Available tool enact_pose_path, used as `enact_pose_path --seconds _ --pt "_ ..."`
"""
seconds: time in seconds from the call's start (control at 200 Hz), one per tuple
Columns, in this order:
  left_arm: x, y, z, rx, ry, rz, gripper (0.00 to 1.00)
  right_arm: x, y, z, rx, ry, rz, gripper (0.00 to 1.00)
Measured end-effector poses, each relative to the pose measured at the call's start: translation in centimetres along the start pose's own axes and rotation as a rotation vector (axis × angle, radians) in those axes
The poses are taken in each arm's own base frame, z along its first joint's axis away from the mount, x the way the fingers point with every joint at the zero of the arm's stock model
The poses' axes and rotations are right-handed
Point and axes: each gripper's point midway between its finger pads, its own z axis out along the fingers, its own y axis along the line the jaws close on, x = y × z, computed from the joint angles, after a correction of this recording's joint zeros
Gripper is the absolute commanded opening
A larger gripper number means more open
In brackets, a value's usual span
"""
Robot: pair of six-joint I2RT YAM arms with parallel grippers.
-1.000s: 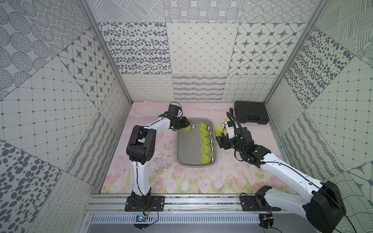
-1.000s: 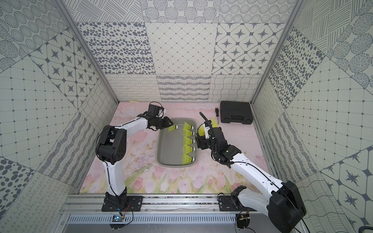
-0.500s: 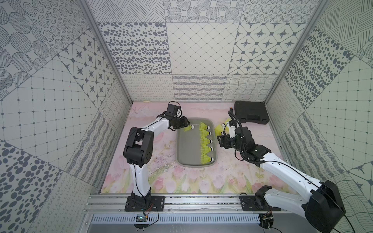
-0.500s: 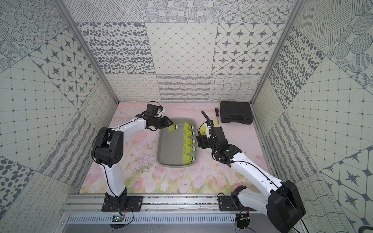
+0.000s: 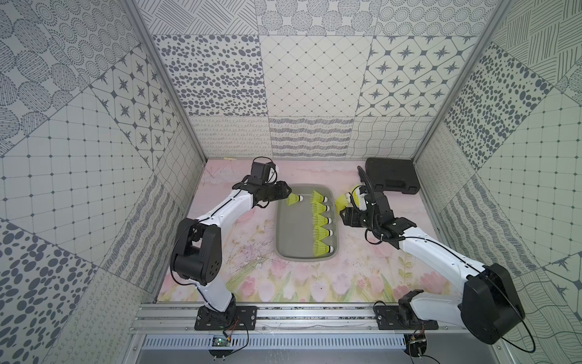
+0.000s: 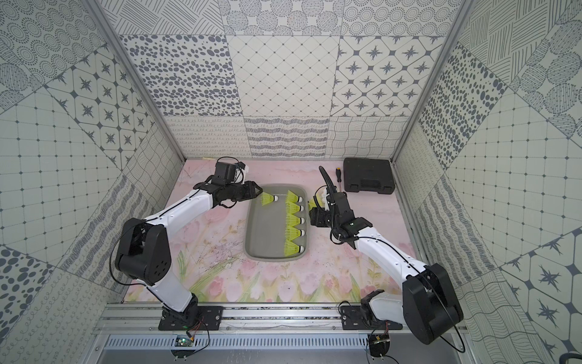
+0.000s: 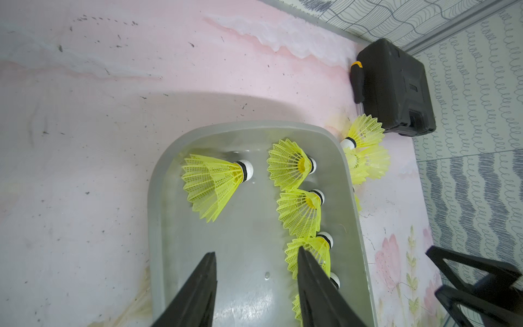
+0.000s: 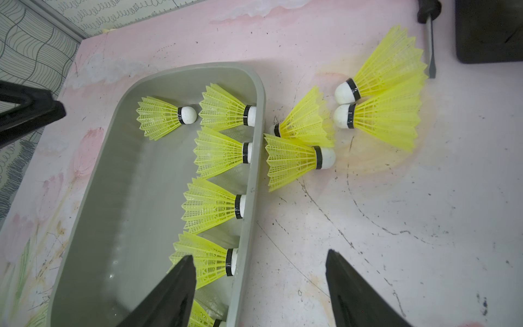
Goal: Put the shuttlecocks into the storage box
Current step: Pick up the shuttlecock at the center of the board.
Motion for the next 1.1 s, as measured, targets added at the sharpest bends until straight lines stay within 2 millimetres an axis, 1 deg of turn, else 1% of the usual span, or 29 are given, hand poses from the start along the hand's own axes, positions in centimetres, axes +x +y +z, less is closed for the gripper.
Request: enact_pose_path --seconds 0.13,0.275,0.36,0.49,0.57,0.755,0.891,1.096 --pt "0.3 -0.6 -2.8 0.000 -0.037 0.008 0.50 -0.3 -0.6 1.0 0.000 0.033 0.026 0.67" --pt "1.0 -1.1 -5.5 0.002 -0.066 0.007 0.50 -0.5 -1.8 2.4 0.002 0.085 0.062 0.60" --pt "1.4 -1.3 -6.8 0.002 -0.083 0.008 0.50 -0.6 -2.4 3.3 0.007 0.113 0.079 0.57" --pt "2.3 -1.2 -8.1 -0.006 -0.092 0.003 0.49 -0.8 -3.0 5.0 0.011 0.149 0.101 0.54" --pt "2.9 -1.0 -8.5 -0.011 -0.088 -0.001 0.50 -0.6 -3.2 6.0 0.009 0.175 0.110 0.54" --pt "3.6 -0.7 -8.9 -0.023 -0.079 -0.016 0.49 -0.4 -3.7 8.1 0.019 0.213 0.140 0.46" --pt "3.7 -0.6 -8.9 -0.030 -0.075 -0.023 0.49 -0.5 -4.2 8.9 0.035 0.220 0.184 0.40" --pt "4.0 -0.3 -8.7 -0.042 -0.064 -0.030 0.49 -1.3 -4.7 9.3 0.050 0.197 0.233 0.39"
